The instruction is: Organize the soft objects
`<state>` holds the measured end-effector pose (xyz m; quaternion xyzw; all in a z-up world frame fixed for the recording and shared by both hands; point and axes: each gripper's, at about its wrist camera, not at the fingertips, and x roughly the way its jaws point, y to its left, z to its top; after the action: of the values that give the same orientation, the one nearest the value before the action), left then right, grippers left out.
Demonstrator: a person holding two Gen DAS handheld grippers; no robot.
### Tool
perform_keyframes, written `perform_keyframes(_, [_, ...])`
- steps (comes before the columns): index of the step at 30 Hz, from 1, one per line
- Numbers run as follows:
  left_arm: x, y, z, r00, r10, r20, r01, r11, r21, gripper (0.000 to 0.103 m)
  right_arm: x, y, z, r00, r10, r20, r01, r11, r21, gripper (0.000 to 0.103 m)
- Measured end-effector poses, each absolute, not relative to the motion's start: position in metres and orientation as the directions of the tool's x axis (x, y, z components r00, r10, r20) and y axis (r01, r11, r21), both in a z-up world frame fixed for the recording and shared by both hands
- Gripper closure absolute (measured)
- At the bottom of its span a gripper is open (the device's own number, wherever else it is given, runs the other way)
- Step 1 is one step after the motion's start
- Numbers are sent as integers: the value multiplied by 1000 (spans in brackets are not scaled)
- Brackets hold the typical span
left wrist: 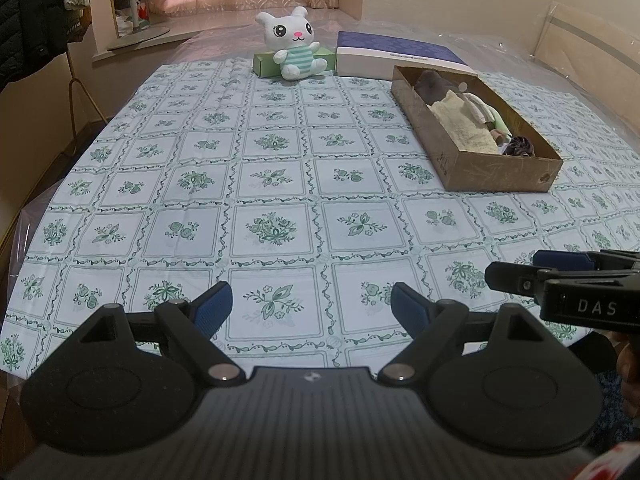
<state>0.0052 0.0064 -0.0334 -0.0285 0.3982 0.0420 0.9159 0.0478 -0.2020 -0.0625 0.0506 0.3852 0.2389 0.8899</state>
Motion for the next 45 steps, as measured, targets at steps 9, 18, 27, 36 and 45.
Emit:
perform_keyframes(9, [6,6,-32,680,52,-731,-97,995,-19,18,48,-202,-62,589,464,-662,-386,881,274,33])
perform_keyframes(18, [6,6,-33,679,52,-732,-98,995,-20,18,49,-202,-63,589,464,-662,-386,881,274,33])
perform_keyframes(27, [7,5,-33,678,52,-734,-97,995,-20,18,50,-202,-62,588,462,-664,-384,882,273,33])
perform_keyframes(36, [11,6,-34,675,49,-736,-95,995,-22,18,53,-203,-60,588,458,-666,-379,884,274,33])
perform_keyframes(45, [13,7,-37,674,48,-737,-95,995,-22,18,54,-202,-65,588,456,-669,-375,885,274,33])
